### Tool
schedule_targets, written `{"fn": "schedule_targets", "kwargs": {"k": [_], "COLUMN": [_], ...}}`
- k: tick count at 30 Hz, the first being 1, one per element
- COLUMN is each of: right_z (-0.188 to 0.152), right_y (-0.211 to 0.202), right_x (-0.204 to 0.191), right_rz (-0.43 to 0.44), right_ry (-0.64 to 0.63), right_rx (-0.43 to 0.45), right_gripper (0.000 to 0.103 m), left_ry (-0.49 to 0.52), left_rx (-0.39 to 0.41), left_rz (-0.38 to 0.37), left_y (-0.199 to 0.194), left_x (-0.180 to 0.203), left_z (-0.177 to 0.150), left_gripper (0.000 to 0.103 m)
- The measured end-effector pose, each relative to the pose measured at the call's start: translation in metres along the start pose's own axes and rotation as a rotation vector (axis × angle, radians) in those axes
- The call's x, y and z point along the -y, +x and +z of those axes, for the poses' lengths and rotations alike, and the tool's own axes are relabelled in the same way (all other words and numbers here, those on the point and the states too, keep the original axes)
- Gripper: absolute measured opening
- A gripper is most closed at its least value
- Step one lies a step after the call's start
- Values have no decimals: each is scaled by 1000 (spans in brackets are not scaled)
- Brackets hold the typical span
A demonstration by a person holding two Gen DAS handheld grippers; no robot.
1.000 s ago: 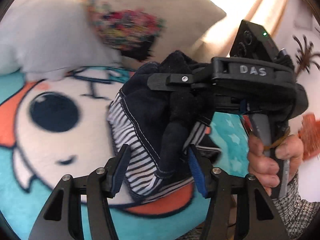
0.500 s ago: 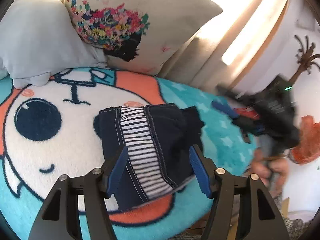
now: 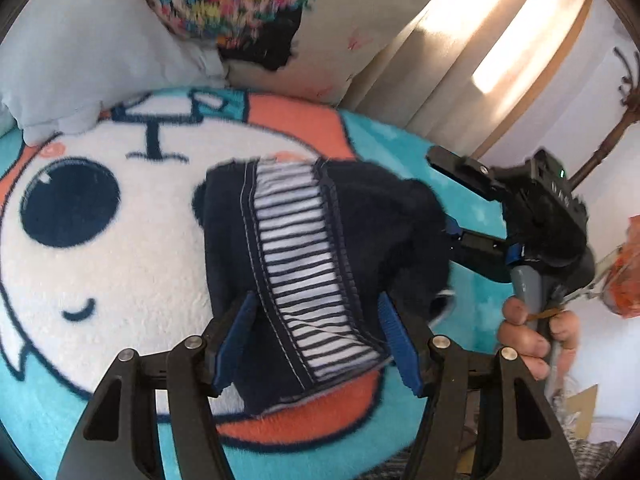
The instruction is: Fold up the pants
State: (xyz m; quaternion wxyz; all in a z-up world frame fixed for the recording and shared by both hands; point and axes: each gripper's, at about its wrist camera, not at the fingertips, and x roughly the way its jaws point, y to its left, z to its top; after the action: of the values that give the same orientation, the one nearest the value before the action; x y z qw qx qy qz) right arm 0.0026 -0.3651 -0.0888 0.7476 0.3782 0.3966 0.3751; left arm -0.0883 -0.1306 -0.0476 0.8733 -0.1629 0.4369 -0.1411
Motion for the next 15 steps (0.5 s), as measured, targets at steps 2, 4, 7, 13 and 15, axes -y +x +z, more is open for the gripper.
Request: {"fn": "schedule_targets", "kwargs": {"k": [2, 4, 7, 13, 15], "right_z": [2, 2, 0, -6, -8], "right_y": [-17, -27, -32, -17, -7], "right_x": [-11, -19, -21, -3, -7], "right_rz": [7, -46, -153, -201, -211], "right_ry": [-45, -85, -140, -138, -169], "right_rx": [53, 94, 94, 13, -19], "right_gripper": [71, 76, 80, 86, 86], "left_ry": [5, -1, -45, -141, -154], "left_rx": [52, 102, 148, 54, 28], "left_rz": [19, 51, 82, -44, -71], "left_y": [-17, -28, -35, -4, 8], "left_x": [0, -3, -17, -46, -50], "left_z": [-1, -1, 4, 22, 25], "left_gripper": [64, 71, 80, 80, 80]}}
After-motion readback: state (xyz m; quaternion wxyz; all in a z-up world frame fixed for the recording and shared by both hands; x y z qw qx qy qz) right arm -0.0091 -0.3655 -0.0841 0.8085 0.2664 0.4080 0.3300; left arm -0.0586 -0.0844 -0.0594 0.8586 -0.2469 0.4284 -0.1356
